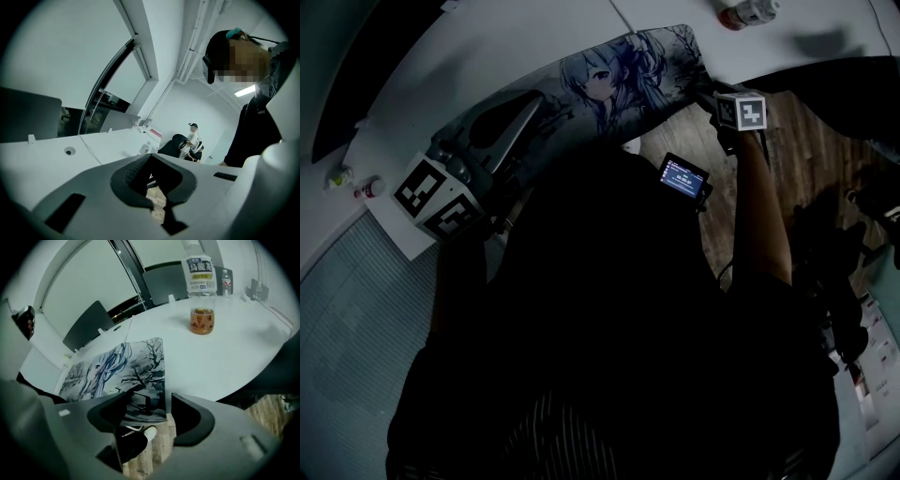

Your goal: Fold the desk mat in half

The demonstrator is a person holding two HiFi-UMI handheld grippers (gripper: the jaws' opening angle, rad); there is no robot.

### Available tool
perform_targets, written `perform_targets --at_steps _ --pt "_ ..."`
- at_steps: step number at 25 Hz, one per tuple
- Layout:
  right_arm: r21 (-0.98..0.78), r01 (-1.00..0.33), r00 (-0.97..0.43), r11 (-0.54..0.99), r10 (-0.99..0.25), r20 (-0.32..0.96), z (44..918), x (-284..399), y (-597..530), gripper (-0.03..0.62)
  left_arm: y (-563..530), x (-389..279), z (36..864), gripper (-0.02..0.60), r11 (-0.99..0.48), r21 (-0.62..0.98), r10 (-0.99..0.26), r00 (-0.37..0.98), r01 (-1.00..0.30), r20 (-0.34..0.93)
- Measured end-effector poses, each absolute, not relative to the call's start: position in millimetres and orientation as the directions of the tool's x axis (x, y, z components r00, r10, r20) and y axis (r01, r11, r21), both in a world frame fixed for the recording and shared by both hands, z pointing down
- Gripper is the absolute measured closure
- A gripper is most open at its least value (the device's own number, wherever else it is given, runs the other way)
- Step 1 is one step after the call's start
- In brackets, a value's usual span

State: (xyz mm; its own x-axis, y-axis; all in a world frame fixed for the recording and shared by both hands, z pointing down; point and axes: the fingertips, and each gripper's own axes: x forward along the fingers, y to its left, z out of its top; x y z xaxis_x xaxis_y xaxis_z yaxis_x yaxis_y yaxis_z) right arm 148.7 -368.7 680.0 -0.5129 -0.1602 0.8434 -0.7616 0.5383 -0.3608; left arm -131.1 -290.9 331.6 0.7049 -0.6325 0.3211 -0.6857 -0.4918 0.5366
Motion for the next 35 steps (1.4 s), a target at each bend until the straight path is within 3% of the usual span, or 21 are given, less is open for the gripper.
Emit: perform_targets --at_steps 2,6,7,22,27,35 --pt "-0.378 -0.749 -0.521 0.544 -0.131 0.843 682 145 -366 0.338 -290 -134 334 0.572 -0.478 0.539 -0.64 0.695 -0.693 0.326" --pt "-0.373 -0.749 -0.505 0.548 -0.106 0.857 685 148 -368 0.512 -288 -139 338 0.572 -0.457 0.544 -0.656 0.68 -0.704 0.327" --pt "-0.386 -0.743 -0.519 0.547 -0.107 0.848 682 147 -370 0.585 -288 -139 339 0.572 -0.455 0.545 -0.659 0.678 -0.704 0.326" --pt "-0.542 -0.576 -0.73 0.612 -0.087 0.678 608 79 -369 0.585 -285 -143 342 0.572 -0.442 0.542 -0.679 0.662 -0.714 0.318" --pt "-0.517 -0.532 -0.762 0.67 -0.112 0.638 554 91 -326 0.585 -219 -116 306 0.572 -0.457 0.511 -0.715 0.643 -0.728 0.275" --pt "-0.562 -0.513 -0.796 0.649 -0.113 0.595 547 96 -309 0.585 -179 -111 308 0.572 -0.401 0.535 -0.745 0.605 -0.744 0.282"
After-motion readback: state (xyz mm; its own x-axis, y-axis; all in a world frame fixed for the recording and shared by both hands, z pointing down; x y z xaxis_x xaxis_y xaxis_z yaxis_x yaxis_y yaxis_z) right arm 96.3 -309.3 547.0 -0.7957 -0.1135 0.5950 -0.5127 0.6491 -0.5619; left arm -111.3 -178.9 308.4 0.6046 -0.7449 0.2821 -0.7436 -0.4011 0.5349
